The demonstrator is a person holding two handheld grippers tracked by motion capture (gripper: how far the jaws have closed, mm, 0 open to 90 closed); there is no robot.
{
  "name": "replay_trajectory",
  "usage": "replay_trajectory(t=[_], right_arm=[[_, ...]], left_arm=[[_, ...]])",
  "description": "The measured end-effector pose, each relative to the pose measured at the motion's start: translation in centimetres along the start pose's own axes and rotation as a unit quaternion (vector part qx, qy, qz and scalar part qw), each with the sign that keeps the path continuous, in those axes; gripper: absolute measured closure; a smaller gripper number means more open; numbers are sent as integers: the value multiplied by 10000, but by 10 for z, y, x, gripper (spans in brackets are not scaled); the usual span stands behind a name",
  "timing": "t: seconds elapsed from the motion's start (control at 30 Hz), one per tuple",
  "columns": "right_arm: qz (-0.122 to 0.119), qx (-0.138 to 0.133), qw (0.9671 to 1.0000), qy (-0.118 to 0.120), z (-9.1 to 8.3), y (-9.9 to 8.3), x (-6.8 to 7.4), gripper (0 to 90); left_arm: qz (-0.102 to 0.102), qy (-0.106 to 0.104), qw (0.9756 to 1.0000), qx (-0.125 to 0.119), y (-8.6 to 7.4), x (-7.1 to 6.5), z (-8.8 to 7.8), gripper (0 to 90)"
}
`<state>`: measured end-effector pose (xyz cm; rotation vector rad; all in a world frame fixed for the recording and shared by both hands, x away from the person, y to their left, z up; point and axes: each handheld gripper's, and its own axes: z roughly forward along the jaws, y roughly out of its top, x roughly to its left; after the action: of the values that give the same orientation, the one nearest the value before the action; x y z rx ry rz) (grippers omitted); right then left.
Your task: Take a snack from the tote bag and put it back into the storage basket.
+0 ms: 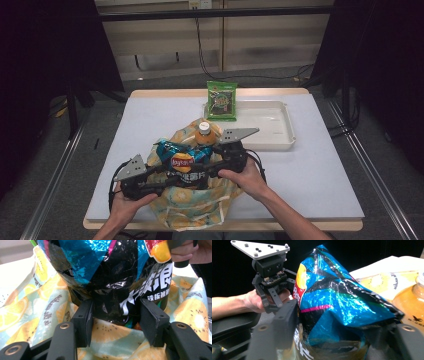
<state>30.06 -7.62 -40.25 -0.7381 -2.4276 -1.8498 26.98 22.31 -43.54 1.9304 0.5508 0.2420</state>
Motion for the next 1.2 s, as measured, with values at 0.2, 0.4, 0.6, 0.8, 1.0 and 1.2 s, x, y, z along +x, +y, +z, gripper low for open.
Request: replay_trajectory(t=[0.2,0.4,0.6,0.8,1.0,1.2], right_arm=[[-6,-95,9999,-39,-2,0,1,554],[38,-132,9999,-81,-4,-1,-1,680],[21,-224,9997,-95,-4,-1,1,767],[-111,-295,9995,-2,-5,1,7,825],[-151,-364,9992,65,-6,3,11,845],[-149,-405,9990,120,-8,7,12,853]], left_arm=[[-94,23,9999,-55,-2,-1,-3,466],[-105,-27,9999,-127,-2,0,-8,436],[-158,-12,9997,-196,-4,0,-15,391],[-228,9,9994,-266,-7,0,-20,349],[-237,48,9995,-192,-7,0,-20,317],[-216,18,9997,-142,-7,1,-18,282]])
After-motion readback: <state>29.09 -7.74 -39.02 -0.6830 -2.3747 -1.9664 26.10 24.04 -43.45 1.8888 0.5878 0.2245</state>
